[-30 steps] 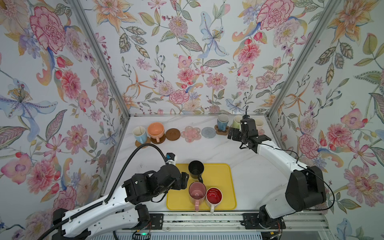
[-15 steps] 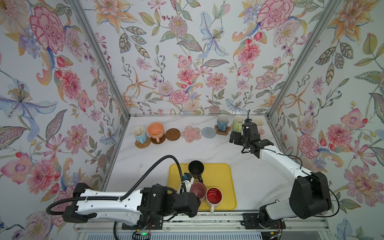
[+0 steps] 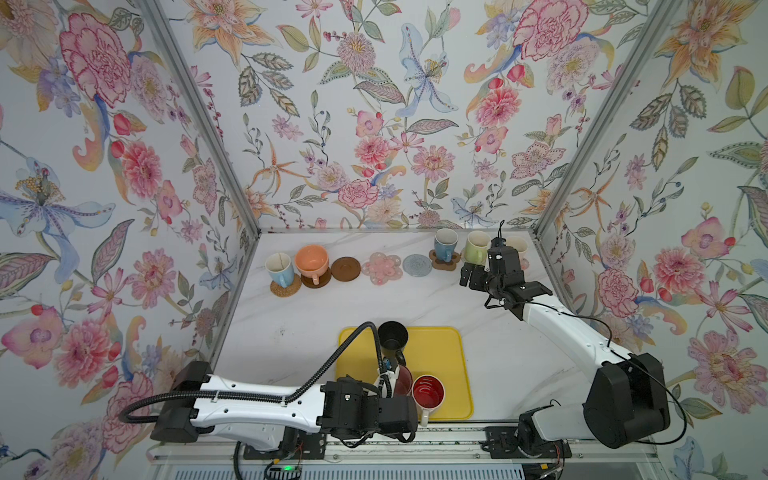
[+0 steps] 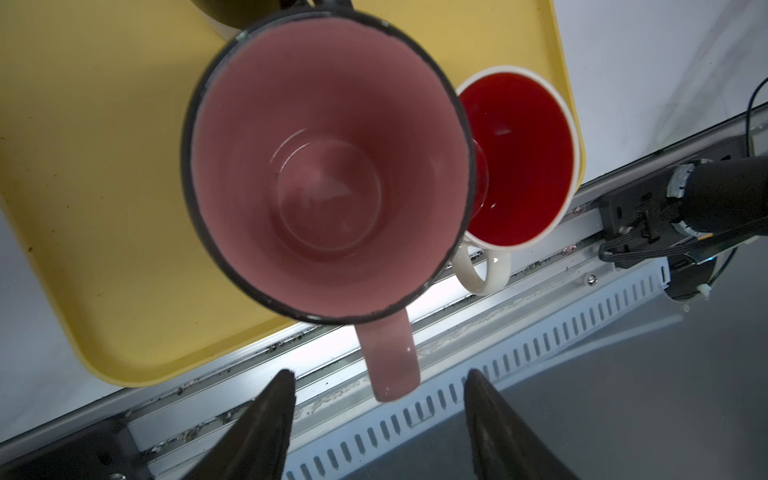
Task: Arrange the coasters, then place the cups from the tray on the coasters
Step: 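Close the left gripper on the pink mug's rim and lift it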
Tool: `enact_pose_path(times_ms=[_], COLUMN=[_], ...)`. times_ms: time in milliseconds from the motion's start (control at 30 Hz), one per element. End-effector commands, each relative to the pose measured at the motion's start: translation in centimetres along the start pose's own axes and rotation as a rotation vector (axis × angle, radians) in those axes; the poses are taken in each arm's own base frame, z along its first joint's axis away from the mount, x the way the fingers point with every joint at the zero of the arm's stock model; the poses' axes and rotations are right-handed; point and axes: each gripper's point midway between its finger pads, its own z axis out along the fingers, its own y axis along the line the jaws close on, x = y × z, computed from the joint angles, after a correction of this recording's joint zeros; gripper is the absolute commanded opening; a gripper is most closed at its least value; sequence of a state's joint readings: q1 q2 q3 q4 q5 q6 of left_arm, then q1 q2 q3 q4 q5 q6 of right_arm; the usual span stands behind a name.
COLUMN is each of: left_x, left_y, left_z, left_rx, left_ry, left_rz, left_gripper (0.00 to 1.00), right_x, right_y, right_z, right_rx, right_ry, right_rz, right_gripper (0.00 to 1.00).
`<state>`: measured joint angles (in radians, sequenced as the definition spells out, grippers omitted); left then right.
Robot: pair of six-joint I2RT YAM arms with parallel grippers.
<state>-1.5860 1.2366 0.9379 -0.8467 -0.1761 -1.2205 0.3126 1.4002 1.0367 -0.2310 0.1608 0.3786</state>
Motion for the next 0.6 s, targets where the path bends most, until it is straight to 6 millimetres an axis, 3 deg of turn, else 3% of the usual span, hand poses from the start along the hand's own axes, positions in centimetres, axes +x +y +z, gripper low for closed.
enact_pose_path(times_ms=[0,567], left_x=[0.3,0.3], left_y=[0.1,3.3], left_z=[0.9,2.8], left_rx=[-0.032,-0.143], left_ry=[0.027,0.060], left_rz=[0.011,0.000], left_gripper=[0.63,0.35], right_x=[0.0,0.1], right_y=[0.2,0.3], right_z=[-0.5,-1.4], right_rx=[-0.026,-0.053], right_ry=[-0.013,-0.026], right_rz=[-0.006,-0.002], right_gripper=[0.99,0.99])
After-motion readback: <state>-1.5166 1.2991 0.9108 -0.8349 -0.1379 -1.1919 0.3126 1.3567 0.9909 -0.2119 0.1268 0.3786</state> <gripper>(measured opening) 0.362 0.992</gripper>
